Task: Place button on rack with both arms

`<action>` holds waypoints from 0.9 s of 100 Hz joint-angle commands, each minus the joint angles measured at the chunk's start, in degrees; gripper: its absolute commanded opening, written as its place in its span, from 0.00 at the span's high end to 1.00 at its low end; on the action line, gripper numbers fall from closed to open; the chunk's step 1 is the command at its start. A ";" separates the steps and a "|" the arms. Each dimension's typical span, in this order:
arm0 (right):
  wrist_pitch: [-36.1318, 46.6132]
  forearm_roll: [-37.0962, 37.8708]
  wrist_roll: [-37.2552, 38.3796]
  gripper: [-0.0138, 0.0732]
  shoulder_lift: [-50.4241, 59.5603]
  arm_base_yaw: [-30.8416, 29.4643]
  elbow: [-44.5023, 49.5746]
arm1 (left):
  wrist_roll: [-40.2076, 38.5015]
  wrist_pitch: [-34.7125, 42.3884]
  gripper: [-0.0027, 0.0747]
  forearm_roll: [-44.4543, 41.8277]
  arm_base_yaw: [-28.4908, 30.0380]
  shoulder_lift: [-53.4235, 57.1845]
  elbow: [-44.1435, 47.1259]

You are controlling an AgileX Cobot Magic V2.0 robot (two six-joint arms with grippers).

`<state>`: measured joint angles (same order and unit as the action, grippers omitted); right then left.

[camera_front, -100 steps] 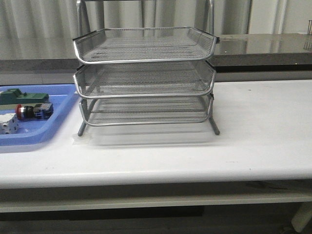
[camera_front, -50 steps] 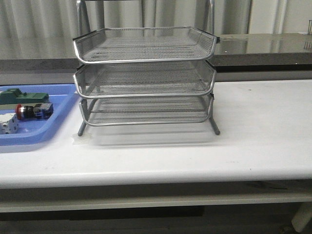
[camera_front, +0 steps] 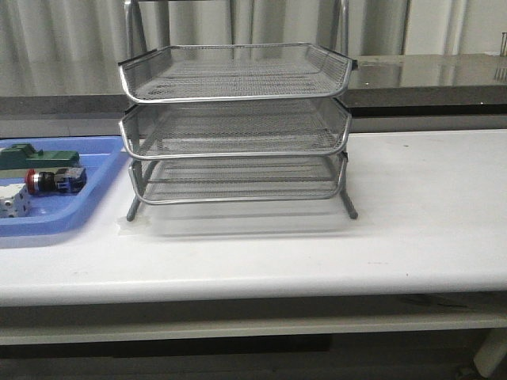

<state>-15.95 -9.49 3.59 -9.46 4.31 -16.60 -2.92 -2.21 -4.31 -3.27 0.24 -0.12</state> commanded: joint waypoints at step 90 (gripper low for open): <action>-11.84 -25.70 -1.32 0.91 -51.35 0.23 -24.86 | -0.75 4.62 0.98 0.04 -0.04 1.89 3.06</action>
<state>-30.61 -31.79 3.21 -59.49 4.31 -39.49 -2.92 -2.21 -4.31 -3.27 0.24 -0.12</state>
